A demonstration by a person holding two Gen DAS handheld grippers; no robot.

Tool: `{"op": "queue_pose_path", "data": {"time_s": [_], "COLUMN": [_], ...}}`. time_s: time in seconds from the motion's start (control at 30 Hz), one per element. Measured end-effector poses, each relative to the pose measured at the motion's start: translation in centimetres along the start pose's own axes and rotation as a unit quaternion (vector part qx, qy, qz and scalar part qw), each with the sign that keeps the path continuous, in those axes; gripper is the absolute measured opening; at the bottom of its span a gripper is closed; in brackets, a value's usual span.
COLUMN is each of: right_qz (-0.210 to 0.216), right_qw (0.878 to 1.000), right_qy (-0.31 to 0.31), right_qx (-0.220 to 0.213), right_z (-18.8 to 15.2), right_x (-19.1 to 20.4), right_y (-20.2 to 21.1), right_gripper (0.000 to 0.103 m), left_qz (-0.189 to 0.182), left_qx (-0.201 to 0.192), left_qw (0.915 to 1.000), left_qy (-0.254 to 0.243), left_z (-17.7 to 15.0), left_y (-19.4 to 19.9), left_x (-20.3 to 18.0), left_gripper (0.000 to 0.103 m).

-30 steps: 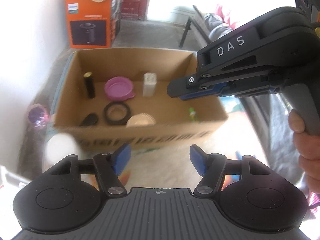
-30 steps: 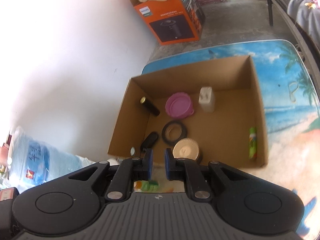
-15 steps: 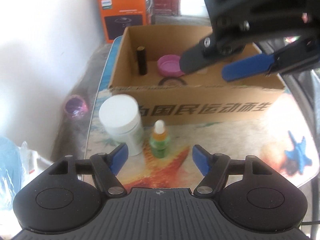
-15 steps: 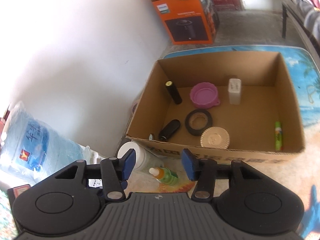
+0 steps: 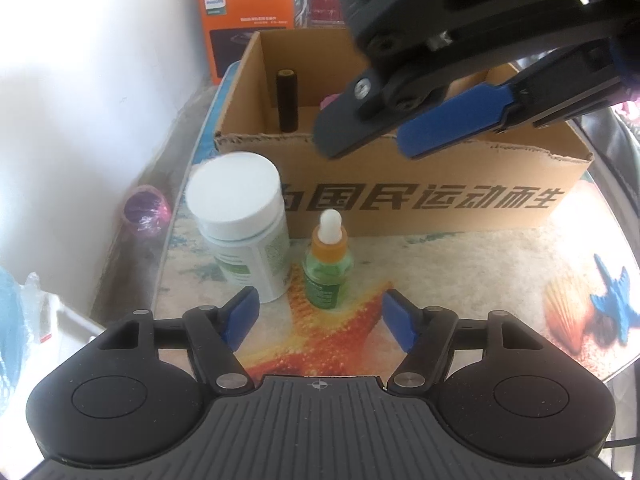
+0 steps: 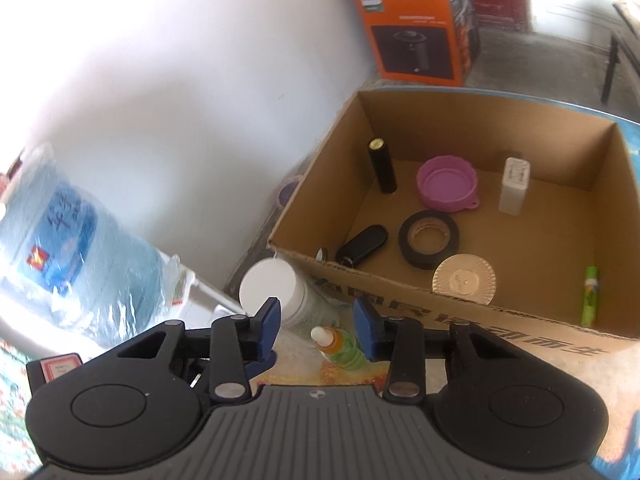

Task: Organize rigid objects
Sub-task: 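Move the right tool to the green dropper bottle and close on it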

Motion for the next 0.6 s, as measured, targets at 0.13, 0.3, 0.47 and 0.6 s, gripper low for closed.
{"op": "queue_pose_path", "data": {"time_s": [0.13, 0.3, 0.47, 0.6], "right_qz": [-0.004, -0.003, 0.002, -0.008], "right_qw": [1.000, 0.998, 0.997, 0.995], "right_qy": [0.021, 0.044, 0.063, 0.077], "right_qx": [0.021, 0.039, 0.052, 0.056], "right_z": [-0.1, 0.0, 0.1, 0.3], "right_x": [0.1, 0.3, 1.0, 1.1], "right_y": [-1.6, -3.3, -4.4, -5.2], "right_gripper": [0.038, 0.036, 0.032, 0.027], "left_qz": [-0.002, 0.007, 0.014, 0.015], "left_qx": [-0.002, 0.000, -0.007, -0.009], "left_qw": [0.9999, 0.9997, 0.9992, 0.9987], "left_qy": [-0.016, -0.025, -0.037, -0.048], "left_z": [-0.1, -0.1, -0.2, -0.4], "left_y": [-1.2, -3.1, -4.0, -4.7], "left_x": [-0.3, -0.1, 0.0, -0.1], "left_gripper": [0.062, 0.055, 0.050, 0.044]}}
Point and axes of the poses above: each gripper's, at about its wrist camera, not at the fingertips, and y roughly against the way its jaws point, x to its left, z to its top, the point moved 4 cm from there along -y, roughly the way its jaws point, and after that the axes turned 14 degrees about x, right-handed, at the moved point
